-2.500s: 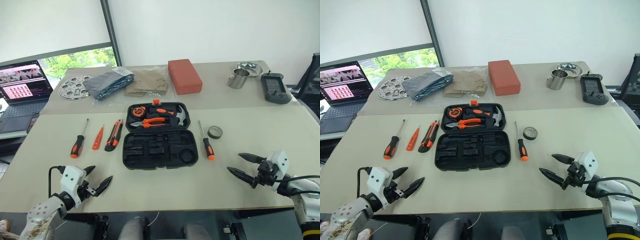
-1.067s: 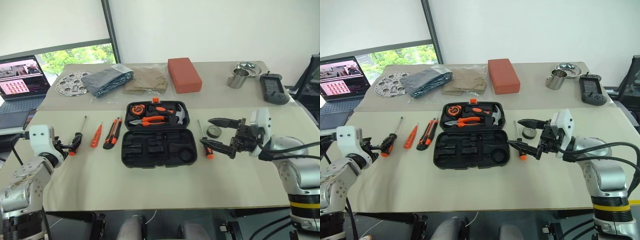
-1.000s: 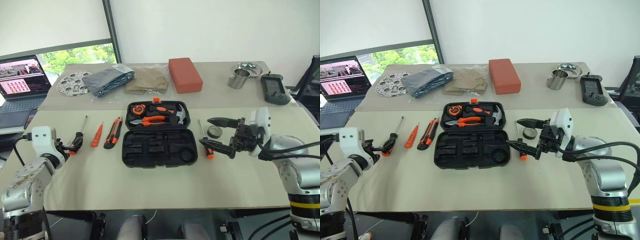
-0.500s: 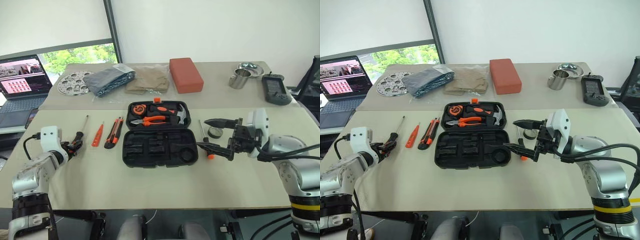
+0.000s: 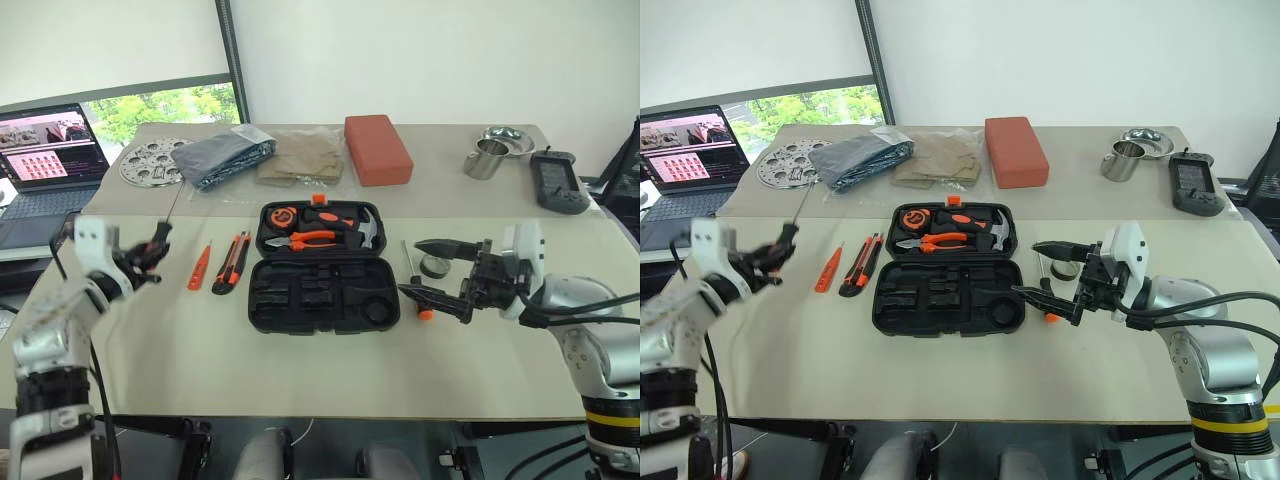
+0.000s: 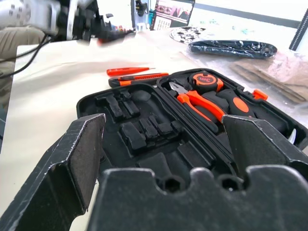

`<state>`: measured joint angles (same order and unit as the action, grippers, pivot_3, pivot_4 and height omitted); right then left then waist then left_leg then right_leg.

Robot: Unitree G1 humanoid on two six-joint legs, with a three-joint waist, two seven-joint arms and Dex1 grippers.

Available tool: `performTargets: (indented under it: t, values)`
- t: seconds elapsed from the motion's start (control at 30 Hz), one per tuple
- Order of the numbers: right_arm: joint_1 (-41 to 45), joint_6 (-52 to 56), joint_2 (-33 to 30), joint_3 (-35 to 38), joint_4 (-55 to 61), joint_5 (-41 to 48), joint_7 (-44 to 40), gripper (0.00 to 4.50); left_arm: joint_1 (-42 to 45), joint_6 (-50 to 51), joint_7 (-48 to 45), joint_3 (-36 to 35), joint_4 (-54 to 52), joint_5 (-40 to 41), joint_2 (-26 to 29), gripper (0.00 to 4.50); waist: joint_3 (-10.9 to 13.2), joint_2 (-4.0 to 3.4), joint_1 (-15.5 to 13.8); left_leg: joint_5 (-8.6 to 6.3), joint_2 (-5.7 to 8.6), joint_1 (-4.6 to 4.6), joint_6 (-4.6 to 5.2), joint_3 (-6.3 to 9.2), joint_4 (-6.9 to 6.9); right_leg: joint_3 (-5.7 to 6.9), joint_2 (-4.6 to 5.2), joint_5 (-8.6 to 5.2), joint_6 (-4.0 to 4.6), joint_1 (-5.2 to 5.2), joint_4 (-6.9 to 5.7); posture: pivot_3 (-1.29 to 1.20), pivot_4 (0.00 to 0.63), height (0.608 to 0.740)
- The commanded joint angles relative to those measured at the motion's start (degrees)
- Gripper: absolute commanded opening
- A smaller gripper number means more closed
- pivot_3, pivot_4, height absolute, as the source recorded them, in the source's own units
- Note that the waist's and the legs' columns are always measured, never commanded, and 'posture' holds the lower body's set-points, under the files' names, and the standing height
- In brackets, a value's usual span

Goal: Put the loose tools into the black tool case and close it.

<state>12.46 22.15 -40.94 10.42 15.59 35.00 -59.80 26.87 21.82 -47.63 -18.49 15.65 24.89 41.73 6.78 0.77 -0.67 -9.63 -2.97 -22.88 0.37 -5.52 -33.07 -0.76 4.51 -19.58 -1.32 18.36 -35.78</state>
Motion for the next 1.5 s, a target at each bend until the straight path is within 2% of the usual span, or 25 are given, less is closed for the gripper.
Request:
performTargets:
  t: [0.03,0.2,0.47,0.8,1.13,1.33,1.4,1.43,1.5]
  values:
    - [-0.2,-1.2,-0.6,3.8,-0.4,2.6,-1.5,4.5,5.5,-7.3,-14.9,8.1,1.5,-0.9,-0.2,0.98,-0.1,-0.17,-0.1,-0.01,0.01,0.03,0.01,-0.04,0.0,-0.03,0.01,0.0,0.0,-0.03,0.01,0.0,0.15,0.74]
    - [-3.0,-2.5,-1.0,8.9,-0.7,6.1,-5.2,4.5,13.8,-19.1,-29.2,22.0,11.3,-10.0,-2.5,0.98,-0.1,-0.19,0.2,0.0,0.05,0.0,0.03,-0.12,-0.03,-0.07,-0.19,-0.01,0.01,0.05,0.02,0.0,0.15,0.74]
    - [-8.8,-2.5,-0.5,14.4,3.0,8.8,-4.9,4.5,22.8,-32.1,-32.4,30.4,27.7,-20.3,-7.3,0.98,0.0,-0.18,0.4,0.0,-0.01,-0.3,0.05,-0.05,-0.21,-0.17,-0.47,-0.03,0.02,0.35,-0.12,0.0,0.15,0.74]
    - [-10.4,-3.2,0.5,14.8,4.9,8.8,-3.3,4.5,27.8,-36.1,-31.0,32.2,36.0,-25.5,-11.6,0.98,0.0,-0.19,0.1,0.0,0.01,-0.4,0.06,0.02,-0.34,-0.21,-0.49,-0.03,0.01,0.41,-0.19,0.0,0.15,0.74]
    - [-9.6,-3.6,0.6,14.2,4.5,8.6,-3.4,4.5,30.1,-40.2,-25.1,33.6,40.7,-31.8,-11.5,0.98,0.0,-0.2,0.1,0.0,0.0,-0.41,0.06,0.08,-0.45,-0.2,-0.55,-0.03,0.01,0.41,-0.29,0.0,0.15,0.74]
    - [-9.4,-3.7,0.8,13.9,4.5,8.5,-3.4,4.5,30.3,-40.9,-26.2,33.6,41.1,-32.1,-11.8,0.98,0.0,-0.22,0.2,0.0,-0.08,-0.4,0.07,0.11,-0.63,-0.21,-0.62,-0.03,0.01,0.37,-0.37,0.0,0.15,0.74]
    - [-9.3,-3.8,0.7,13.9,4.4,8.5,-3.4,4.5,30.1,-40.4,-26.8,33.5,40.4,-31.7,-12.1,1.98,0.0,-0.23,0.2,0.0,-0.09,-0.4,0.07,0.12,-0.65,-0.21,-0.64,-0.03,0.01,0.37,-0.4,0.0,0.15,0.74]
    - [-9.2,-3.8,0.6,14.0,4.3,8.5,-3.5,4.5,30.0,-40.2,-27.0,33.4,40.1,-31.5,-12.2,2.17,0.0,-0.24,0.2,0.0,-0.09,-0.4,0.07,0.12,-0.66,-0.21,-0.64,-0.03,0.01,0.37,-0.4,0.0,0.15,0.74]
    - [-9.2,-3.9,0.5,14.0,4.1,8.5,-3.6,4.5,30.3,-40.7,-25.5,33.0,39.9,-31.7,-12.3,2.87,0.0,-0.25,0.1,0.0,-0.08,-0.41,0.07,0.12,-0.67,-0.21,-0.64,-0.03,0.01,0.37,-0.41,0.0,0.15,0.74]
